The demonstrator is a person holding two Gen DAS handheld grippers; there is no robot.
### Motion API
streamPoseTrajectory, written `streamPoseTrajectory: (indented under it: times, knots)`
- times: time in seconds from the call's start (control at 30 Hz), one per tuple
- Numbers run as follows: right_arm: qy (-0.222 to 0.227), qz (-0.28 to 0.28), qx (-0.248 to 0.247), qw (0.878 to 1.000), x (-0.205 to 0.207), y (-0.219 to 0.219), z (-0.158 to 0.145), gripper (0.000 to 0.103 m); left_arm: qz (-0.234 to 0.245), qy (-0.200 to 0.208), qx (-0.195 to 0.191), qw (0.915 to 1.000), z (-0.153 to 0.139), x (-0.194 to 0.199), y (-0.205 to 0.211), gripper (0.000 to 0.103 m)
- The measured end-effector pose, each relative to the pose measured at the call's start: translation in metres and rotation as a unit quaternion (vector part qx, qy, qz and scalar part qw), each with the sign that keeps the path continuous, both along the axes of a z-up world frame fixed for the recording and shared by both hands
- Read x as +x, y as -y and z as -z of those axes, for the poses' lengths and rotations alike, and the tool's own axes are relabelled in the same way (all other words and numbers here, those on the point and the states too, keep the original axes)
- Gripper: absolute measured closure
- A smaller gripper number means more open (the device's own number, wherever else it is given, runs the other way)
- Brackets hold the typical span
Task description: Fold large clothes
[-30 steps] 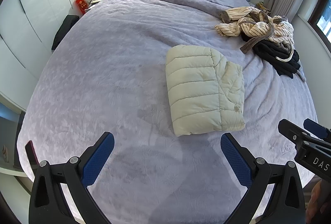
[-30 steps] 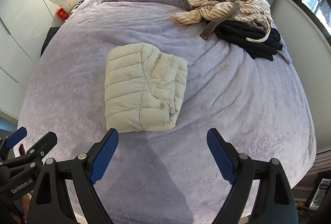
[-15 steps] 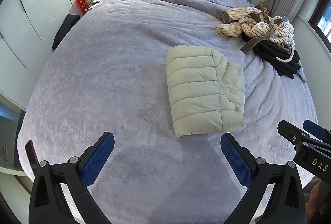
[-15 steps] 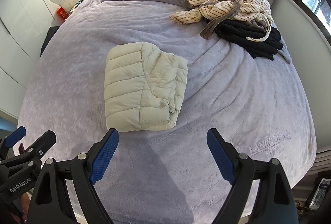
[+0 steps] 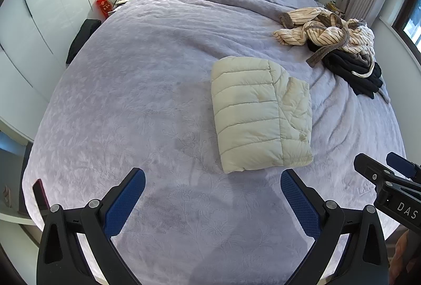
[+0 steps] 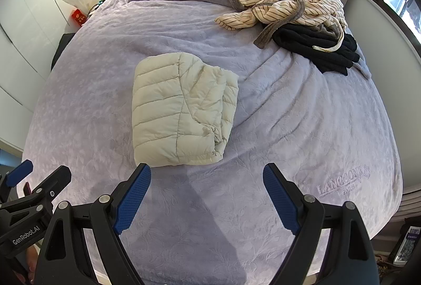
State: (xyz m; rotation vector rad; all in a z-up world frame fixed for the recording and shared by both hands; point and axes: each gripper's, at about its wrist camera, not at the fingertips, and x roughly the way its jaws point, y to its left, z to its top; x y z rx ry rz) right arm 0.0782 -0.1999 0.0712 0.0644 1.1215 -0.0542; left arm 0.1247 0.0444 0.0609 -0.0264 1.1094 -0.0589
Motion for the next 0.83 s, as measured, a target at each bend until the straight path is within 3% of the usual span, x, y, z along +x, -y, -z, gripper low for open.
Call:
streamPoseTrajectory:
  times: [0.83]
  knots:
    - [-0.002,0.000,0.000,1.000,0.002,0.000,-0.001,0.014,-0.009,0.009,-0.015,0.9998,0.000,0.003,-0.009,0.000]
